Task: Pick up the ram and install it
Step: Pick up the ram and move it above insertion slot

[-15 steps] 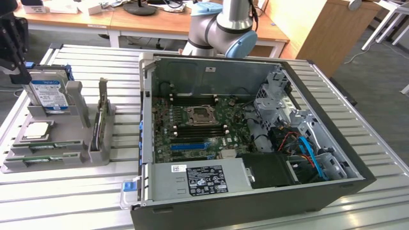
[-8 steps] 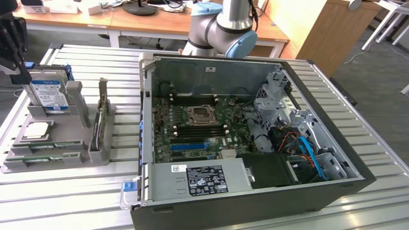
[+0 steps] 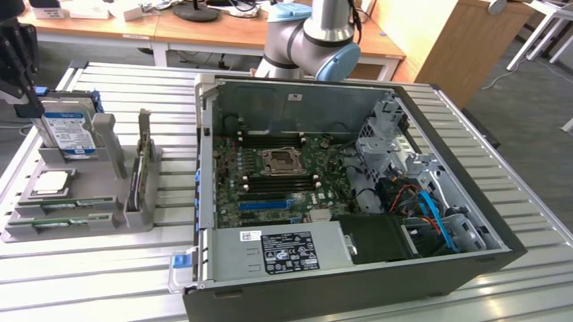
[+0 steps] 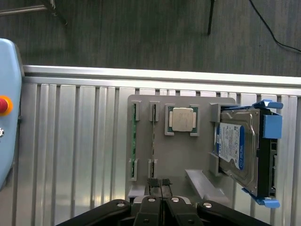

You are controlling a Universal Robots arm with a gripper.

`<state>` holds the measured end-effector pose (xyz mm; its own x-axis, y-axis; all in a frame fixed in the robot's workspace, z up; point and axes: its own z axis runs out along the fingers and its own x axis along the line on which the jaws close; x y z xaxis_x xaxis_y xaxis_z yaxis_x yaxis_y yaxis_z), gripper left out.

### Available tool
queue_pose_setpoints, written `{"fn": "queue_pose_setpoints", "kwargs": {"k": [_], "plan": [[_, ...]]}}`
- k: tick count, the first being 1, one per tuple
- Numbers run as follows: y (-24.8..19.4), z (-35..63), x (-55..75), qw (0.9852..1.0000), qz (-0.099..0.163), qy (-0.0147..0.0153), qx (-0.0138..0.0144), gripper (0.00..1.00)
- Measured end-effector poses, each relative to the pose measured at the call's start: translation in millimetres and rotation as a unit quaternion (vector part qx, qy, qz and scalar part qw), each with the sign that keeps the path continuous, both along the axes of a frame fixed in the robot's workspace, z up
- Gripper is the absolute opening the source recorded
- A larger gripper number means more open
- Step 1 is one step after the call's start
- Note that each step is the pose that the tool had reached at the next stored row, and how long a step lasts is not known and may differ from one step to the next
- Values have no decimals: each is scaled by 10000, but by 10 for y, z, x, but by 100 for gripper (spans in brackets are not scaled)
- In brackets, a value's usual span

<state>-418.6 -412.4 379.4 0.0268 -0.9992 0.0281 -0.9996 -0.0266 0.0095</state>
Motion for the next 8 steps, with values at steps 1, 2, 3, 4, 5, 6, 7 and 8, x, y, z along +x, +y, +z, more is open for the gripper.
{"fn": "queue_pose_setpoints", "kwargs": {"k": [1, 2, 3, 4, 5, 6, 7, 8], "plan": [[0, 2, 0, 10000, 0, 0, 0, 11], [-1, 5, -1, 10000, 0, -2, 0, 11], [0, 7, -1, 10000, -2, -6, 2, 11], [0, 10, 0, 10000, -5, -8, 5, 11], [0, 14, 0, 10000, -5, -7, 6, 11], [0, 13, 0, 10000, -6, -8, 6, 11], [0, 14, 0, 10000, -6, -8, 6, 11], [0, 13, 0, 10000, -6, -8, 7, 11]]}}
